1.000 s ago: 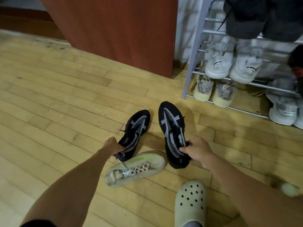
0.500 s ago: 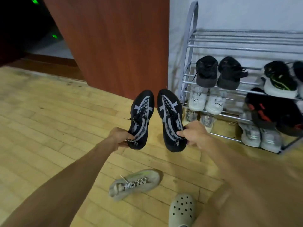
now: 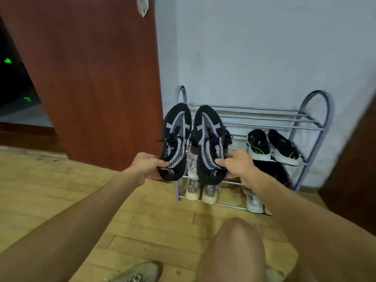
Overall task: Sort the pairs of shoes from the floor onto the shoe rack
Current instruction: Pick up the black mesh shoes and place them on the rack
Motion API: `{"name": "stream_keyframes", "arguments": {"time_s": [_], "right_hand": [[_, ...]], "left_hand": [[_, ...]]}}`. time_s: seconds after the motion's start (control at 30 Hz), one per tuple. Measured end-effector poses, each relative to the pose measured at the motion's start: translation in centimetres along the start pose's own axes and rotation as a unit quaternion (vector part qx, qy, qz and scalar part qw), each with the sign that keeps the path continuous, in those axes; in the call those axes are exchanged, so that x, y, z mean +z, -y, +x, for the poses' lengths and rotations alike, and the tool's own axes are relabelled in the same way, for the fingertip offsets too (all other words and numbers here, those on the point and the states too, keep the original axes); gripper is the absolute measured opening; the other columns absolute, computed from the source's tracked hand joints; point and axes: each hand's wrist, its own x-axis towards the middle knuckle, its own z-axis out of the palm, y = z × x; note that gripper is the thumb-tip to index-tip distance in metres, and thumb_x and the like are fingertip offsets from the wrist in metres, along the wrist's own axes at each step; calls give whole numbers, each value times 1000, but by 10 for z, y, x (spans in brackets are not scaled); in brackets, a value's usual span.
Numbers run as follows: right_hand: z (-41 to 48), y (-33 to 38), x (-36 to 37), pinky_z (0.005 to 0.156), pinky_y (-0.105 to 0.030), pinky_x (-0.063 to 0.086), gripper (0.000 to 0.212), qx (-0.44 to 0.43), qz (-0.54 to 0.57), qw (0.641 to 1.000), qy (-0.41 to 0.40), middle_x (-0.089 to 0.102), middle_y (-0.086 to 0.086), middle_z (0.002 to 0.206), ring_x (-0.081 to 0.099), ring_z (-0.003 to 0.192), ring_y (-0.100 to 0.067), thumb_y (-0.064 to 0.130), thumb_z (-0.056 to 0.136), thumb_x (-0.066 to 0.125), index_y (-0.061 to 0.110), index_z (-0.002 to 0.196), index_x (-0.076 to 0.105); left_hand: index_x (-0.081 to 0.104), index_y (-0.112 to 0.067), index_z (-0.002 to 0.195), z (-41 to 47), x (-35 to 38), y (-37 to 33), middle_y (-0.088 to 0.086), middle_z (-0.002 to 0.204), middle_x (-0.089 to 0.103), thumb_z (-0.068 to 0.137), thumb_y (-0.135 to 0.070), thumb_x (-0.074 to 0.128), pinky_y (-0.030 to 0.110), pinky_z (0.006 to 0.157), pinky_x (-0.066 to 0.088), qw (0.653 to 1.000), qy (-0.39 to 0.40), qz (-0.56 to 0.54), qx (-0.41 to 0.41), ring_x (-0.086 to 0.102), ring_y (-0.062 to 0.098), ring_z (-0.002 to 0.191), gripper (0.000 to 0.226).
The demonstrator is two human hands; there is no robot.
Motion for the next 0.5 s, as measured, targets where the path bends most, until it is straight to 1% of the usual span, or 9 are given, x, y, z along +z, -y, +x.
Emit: {"name": "stream_keyframes", "arguments": {"time_s": [0.03,0.07,0.1,0.17,0.23,0.3,0.37,0.43,0.5], "right_hand": [[1,5,-10,81,-44,59,9,-4,13,1000,-12,74,-8,101,70,92,-26,13,83,72,13,92,72],[1,10,-21,81,-40,59,10,-6,18,1000,-24,74,-6,100,70,91,-24,13,84,72,12,94,72],[8,13,-30,81,-38,58,10,-13,19,999,-35,73,-5,98,69,90,-23,13,84,72,11,93,72],[23,19,-47,80,-44,60,9,-15,19,999,-49,75,-6,93,72,89,-26,18,79,76,11,83,72],[46,25,-62,79,-50,59,20,-20,11,998,-59,76,-8,89,73,87,-29,24,73,78,7,78,71],[63,37,-74,79,-50,59,19,-22,8,998,-62,76,-10,88,73,85,-29,21,76,78,5,77,69],[78,52,-82,77,-49,60,12,-25,16,998,-62,74,-11,90,72,84,-30,15,82,74,8,76,66],[100,62,-86,72,-46,61,12,-28,24,997,-63,73,-11,90,73,80,-31,13,85,71,9,77,65],[123,71,-87,60,-40,62,14,-28,29,997,-69,71,-10,85,71,71,-30,14,85,71,8,76,63]], "left_hand": [[68,1,98,2,7,-10,15,93,73,76,-2,75,34,66,60,1000,5,-8,6,72,27,82,22],[68,2,102,4,14,-20,15,95,73,76,-1,75,34,65,61,1000,12,-15,11,72,27,83,27],[67,2,104,7,21,-31,15,95,73,76,0,75,31,59,61,999,18,-21,16,72,26,81,29],[65,3,105,14,34,-52,16,96,73,76,1,74,27,50,59,999,26,-26,28,72,23,75,30],[65,4,106,26,45,-70,17,98,73,75,2,75,28,51,60,998,31,-28,36,72,23,75,33],[63,5,108,41,54,-88,17,96,73,75,3,75,29,49,60,998,33,-32,42,72,24,73,35],[63,5,106,59,61,-103,17,94,73,75,3,75,30,50,60,998,31,-24,46,72,24,71,34],[65,3,99,77,67,-119,15,90,72,76,3,74,29,49,60,998,28,-18,52,72,24,68,25],[65,1,95,95,73,-133,14,88,70,77,3,73,28,47,59,998,24,-13,59,70,24,67,20]]}}
